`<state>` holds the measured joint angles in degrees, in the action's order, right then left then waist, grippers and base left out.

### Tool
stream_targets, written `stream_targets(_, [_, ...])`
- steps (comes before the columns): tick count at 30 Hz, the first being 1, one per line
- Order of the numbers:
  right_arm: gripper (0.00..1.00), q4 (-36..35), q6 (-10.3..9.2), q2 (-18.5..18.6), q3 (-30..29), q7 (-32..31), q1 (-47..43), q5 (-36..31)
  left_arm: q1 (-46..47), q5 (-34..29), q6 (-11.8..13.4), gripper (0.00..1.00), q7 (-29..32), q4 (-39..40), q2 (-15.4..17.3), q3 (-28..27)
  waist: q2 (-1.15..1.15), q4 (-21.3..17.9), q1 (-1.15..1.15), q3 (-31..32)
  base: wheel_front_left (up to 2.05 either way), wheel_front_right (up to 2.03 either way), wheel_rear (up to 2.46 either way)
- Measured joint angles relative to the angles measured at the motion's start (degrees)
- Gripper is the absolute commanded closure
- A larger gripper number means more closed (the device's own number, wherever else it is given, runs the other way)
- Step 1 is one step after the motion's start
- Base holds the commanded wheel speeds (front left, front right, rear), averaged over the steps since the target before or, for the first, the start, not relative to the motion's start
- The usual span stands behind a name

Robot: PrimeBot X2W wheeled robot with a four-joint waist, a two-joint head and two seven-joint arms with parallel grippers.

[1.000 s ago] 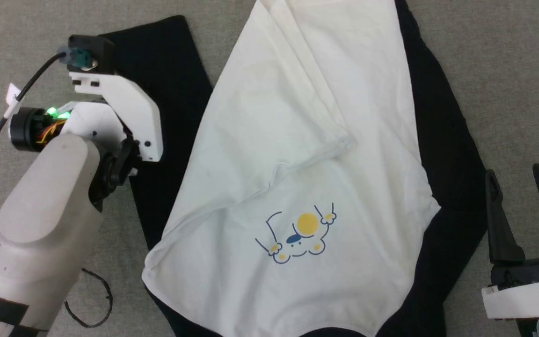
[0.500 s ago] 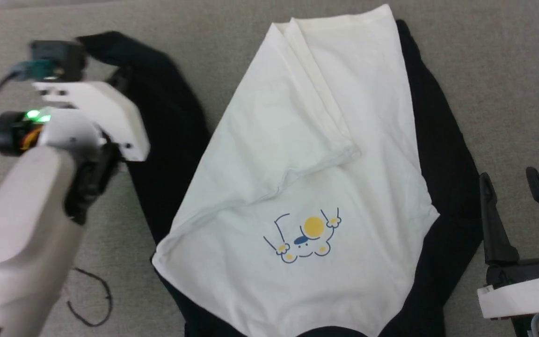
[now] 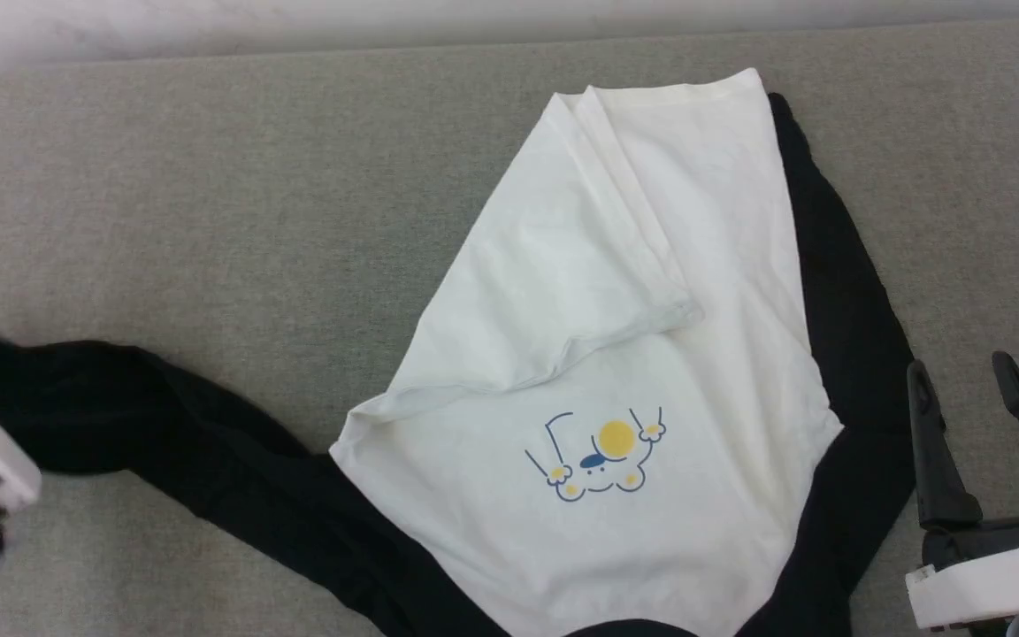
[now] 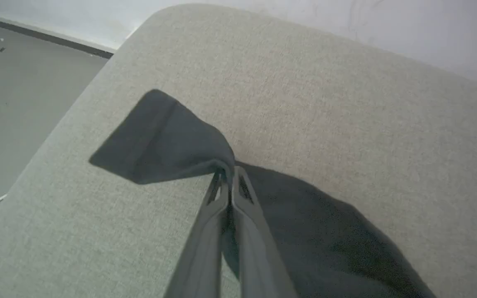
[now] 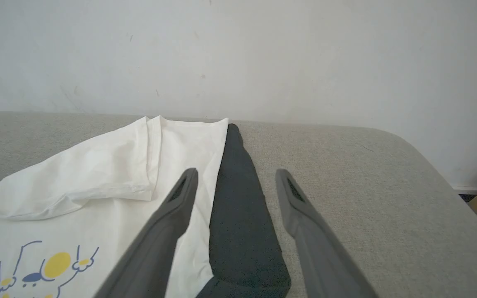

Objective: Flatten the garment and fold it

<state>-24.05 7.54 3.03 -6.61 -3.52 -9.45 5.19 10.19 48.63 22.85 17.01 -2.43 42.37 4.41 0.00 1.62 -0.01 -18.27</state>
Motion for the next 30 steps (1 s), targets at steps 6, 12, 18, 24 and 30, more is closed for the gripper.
stream_targets(6, [0.0, 0.1, 0.0, 0.0, 0.8, -0.6, 0.0, -0.2, -6.9, 2.4, 0.2, 0.7, -3.0, -1.7, -4.8, -0.8, 0.0, 0.9, 0.0, 0.6, 0.0, 0.0, 0.0])
stream_targets(12, [0.0, -0.2, 0.0, 0.0, 1.1, -1.9, 0.0, -0.7, -6.5, 1.9, -0.9, 0.0, -6.7, -2.4, -6.9, 0.2, 0.0, 1.1, 0.0, 1.5, 0.0, 0.0, 0.0])
stream_targets(18, [0.0, -0.6, 0.0, 0.0, 1.1, -2.0, 0.0, -0.7, 0.1, -3.7, -1.7, 0.0, -8.8, 3.7, -4.8, 3.4, 0.0, 0.9, 0.01, 1.7, 0.0, 0.0, 0.0])
stream_targets(24, [0.0, -0.6, 0.0, 0.0, 1.3, -1.9, 0.0, -0.6, 10.7, -12.3, -3.9, 0.0, -4.9, 13.0, -2.0, 12.1, 0.0, 0.4, 0.01, 0.8, 0.0, 0.0, 0.0])
stream_targets(30, [0.0, -0.5, 0.0, 0.0, 1.1, -1.2, 0.1, -0.2, 20.2, -20.4, -8.2, 0.0, 2.1, 17.5, -5.8, 26.1, 0.0, -0.5, 0.01, -0.8, 0.0, 0.0, 0.0])
